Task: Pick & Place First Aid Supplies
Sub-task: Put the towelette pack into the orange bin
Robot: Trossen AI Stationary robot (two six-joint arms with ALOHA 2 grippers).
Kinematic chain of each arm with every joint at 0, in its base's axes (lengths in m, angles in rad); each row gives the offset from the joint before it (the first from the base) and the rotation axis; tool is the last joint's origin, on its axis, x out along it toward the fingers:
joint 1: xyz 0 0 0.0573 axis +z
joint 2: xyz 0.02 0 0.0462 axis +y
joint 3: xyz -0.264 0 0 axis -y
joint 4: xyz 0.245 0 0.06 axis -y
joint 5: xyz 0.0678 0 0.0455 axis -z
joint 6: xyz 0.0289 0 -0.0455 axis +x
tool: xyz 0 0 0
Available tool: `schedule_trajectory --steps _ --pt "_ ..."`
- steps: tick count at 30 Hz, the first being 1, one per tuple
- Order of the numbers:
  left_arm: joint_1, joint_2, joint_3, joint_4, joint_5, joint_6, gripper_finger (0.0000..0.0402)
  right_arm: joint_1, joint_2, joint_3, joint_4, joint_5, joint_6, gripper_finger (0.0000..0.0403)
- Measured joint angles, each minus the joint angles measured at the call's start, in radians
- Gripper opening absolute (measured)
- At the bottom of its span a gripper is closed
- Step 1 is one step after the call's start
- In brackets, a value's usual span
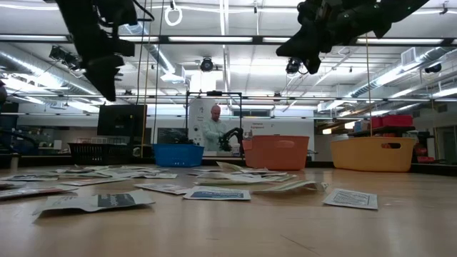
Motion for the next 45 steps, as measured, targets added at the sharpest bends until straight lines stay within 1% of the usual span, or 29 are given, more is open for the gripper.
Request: schedule_trajectory --steps 4,10,13,15,17,20,22,25,29,32,36,39,41,45 --pt "-0.074 -0.039 -0.065 -0.004 0.018 -0.002 0.0119 0.012 0.000 0.000 0.000 0.000 0.000 0.0000" --pt "-0.137 -0.068 -0.079 0.077 0.024 0.061 0.0119 0.017 0.000 0.000 0.003 0.000 0.000 0.0000" --pt "-0.146 -0.071 -0.078 0.120 0.026 0.036 0.0119 0.017 0.000 0.000 0.012 0.011 0.000 0.0000" --pt "-0.148 -0.069 -0.078 0.136 0.031 -0.010 0.0119 0.017 0.000 0.000 0.015 0.019 -0.001 0.0000" --pt "-0.147 -0.067 -0.078 0.137 0.029 -0.091 0.0119 0.017 0.000 0.000 0.015 0.032 -0.001 0.0000" --pt "-0.147 -0.065 -0.078 0.113 0.006 -0.291 0.0119 0.017 0.000 0.000 0.020 0.034 -0.001 0.0000" --pt "-0.147 -0.057 -0.078 0.112 0.008 -0.395 0.0119 0.017 0.000 0.000 0.018 0.034 -0.001 0.0000" --pt "-0.147 -0.044 -0.078 0.117 0.050 -0.454 0.0119 0.017 0.000 0.000 0.019 0.034 0.010 0.0000" --pt "-0.150 -0.013 -0.078 0.178 0.126 -0.432 0.0119 0.017 0.000 0.000 0.017 0.034 0.046 0.0000" --pt "-0.175 0.006 -0.078 0.282 0.126 -0.387 0.0119 0.017 0.000 0.000 0.001 0.033 0.063 0.0003" --pt "-0.220 0.026 -0.078 0.483 0.117 -0.291 0.0119 0.017 0.000 0.000 -0.003 0.023 0.138 0.0018" --pt "-0.257 0.030 -0.078 0.604 0.116 -0.216 0.0119 0.017 0.000 0.000 -0.005 0.002 0.123 0.0031" --pt "-0.280 0.030 -0.078 0.661 0.117 -0.185 0.0119 0.023 0.000 0.000 -0.006 0.008 0.103 0.0043" --pt "-0.313 0.030 -0.078 0.700 0.117 -0.185 0.0119 0.052 0.016 0.000 -0.013 0.033 0.025 0.0081"
